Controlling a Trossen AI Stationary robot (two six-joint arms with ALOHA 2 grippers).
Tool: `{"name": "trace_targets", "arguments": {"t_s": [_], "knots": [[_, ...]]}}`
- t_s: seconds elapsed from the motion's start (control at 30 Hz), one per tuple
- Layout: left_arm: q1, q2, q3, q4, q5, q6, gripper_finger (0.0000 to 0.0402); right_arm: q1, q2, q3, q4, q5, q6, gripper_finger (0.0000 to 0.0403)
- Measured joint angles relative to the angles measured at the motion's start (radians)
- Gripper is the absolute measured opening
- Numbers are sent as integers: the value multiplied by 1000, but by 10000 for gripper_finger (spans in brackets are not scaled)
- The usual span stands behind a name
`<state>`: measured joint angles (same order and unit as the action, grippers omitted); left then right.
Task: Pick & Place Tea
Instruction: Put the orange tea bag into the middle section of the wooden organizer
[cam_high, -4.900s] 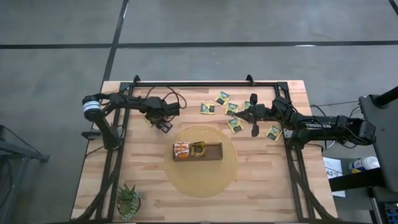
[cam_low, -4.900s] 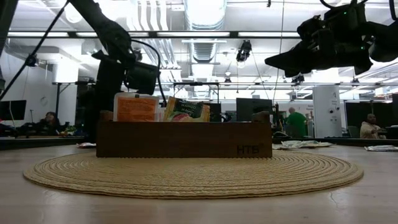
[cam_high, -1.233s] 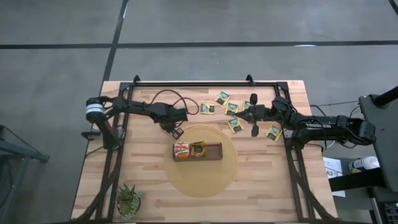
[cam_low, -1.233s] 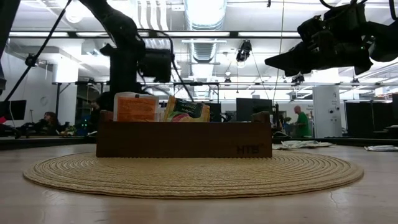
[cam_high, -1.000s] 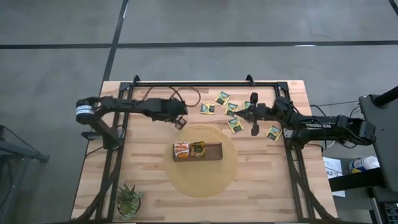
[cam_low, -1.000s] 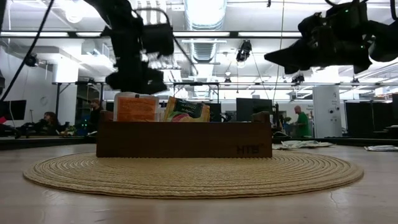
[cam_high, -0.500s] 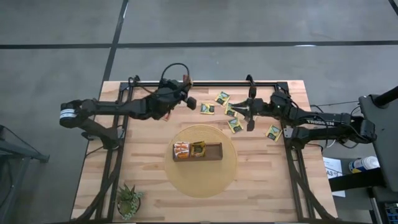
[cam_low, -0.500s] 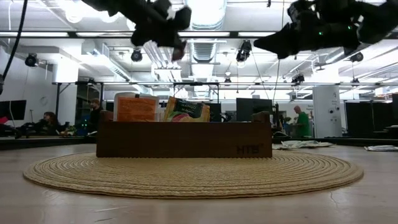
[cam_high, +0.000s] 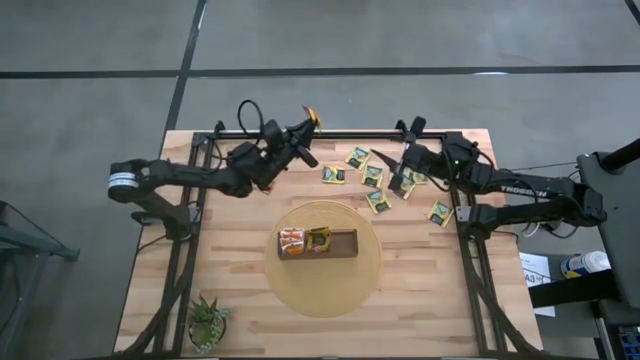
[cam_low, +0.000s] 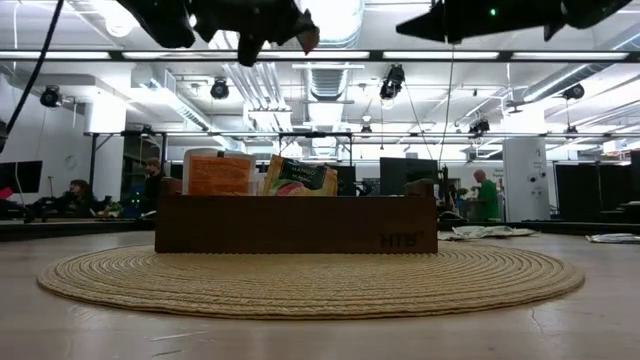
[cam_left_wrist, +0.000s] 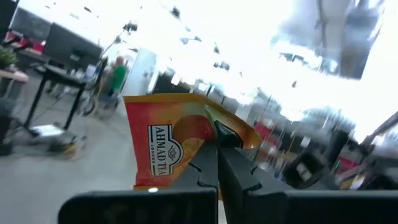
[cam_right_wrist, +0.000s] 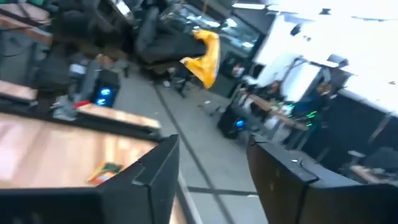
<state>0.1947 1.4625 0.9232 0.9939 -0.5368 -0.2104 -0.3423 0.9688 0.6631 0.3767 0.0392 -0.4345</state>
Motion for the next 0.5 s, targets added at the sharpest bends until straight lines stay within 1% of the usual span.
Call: {"name": "trace_targets", "arguments": {"t_s": [0.03, 0.13, 0.3, 0.5], "knots": [[0, 9, 6, 37, 2, -4, 0, 4, 0, 12, 0, 20, -13, 194], [0, 38, 20, 118, 3, -23, 0, 11, 0, 38, 3, 37, -64, 206], [0, 95, 78, 129, 31, -38, 0, 24, 13, 50, 79, 49, -142, 206], [0, 158, 164, 128, 91, -72, 0, 36, 81, 50, 214, 69, -229, 195]]}}
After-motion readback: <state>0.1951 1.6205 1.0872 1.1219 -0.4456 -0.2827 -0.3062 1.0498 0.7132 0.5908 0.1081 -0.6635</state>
